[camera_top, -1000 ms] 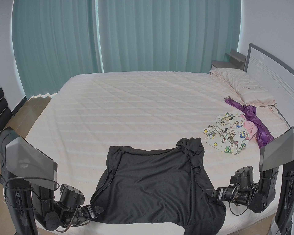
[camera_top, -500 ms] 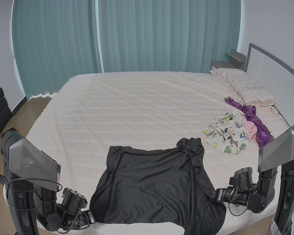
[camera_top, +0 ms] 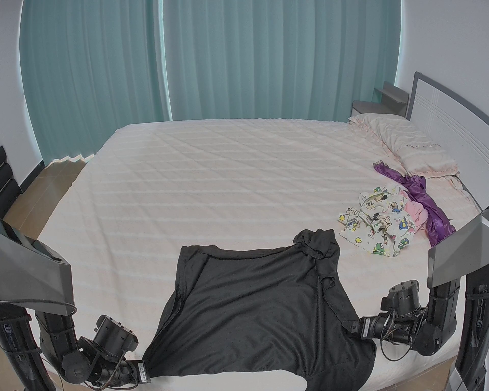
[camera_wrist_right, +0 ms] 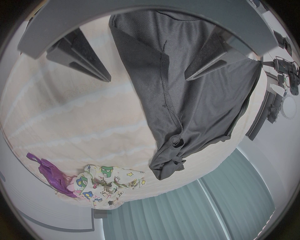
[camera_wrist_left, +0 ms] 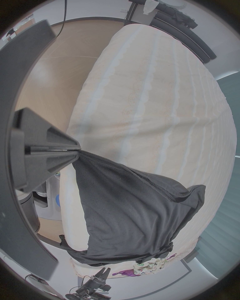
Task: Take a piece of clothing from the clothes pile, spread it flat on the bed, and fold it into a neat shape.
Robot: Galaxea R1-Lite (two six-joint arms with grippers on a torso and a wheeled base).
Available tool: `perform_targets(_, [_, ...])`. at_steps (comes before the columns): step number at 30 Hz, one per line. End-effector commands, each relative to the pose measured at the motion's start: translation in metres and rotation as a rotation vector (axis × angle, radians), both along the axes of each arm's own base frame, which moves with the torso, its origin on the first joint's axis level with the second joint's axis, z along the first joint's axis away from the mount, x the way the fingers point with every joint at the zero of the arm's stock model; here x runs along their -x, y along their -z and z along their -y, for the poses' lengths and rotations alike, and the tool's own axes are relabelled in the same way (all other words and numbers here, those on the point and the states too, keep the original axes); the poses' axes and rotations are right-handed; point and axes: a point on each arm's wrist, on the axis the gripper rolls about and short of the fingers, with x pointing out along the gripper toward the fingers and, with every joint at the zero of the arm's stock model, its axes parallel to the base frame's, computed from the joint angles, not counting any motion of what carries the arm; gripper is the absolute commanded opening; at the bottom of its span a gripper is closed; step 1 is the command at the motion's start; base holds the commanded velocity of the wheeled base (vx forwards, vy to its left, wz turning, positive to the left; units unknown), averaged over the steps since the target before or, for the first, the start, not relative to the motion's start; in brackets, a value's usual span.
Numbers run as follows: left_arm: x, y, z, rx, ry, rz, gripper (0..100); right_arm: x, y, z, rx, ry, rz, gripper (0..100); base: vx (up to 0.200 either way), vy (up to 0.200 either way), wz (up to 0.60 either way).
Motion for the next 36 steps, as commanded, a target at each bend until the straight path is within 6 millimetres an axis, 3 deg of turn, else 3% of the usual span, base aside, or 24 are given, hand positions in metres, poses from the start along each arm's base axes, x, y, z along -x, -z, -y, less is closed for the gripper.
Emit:
perform_targets(1, [0.005,-0.001,-0.002,-0.007,0.006,-0.013,0,0.002,0.001,0.0,0.011,-0.008,-0.008,100,0.0,0.0,0.0])
perform_targets(17, [-0.001,0.0,0.0,0.102,0.034,-0.015,0,0.008,0.021,0.003,0.089,-0.045,-0.066,100,0.0,0.0,0.0])
perform_targets(18, [-0.002,-0.001,0.001,0.113,0.035,-0.001,0,0.008,0.026,0.002,0.09,-0.049,-0.063,0,0.0,0.0,0.0])
perform_targets(23, [-0.003,0.001,0.001,0.112,0.032,-0.002,0,0.01,0.032,0.003,0.092,-0.049,-0.035,0,0.0,0.0,0.0])
perform_targets(29, [-0.002,0.002,0.001,0.109,0.03,-0.009,0,0.006,0.019,0.009,0.09,-0.012,0.024,0,0.0,0.0,0.0])
perform_targets(36, [-0.002,0.002,0.001,0.107,0.029,-0.014,0,0.001,0.004,0.044,0.162,0.066,0.065,0,0.0,0.0,0.0])
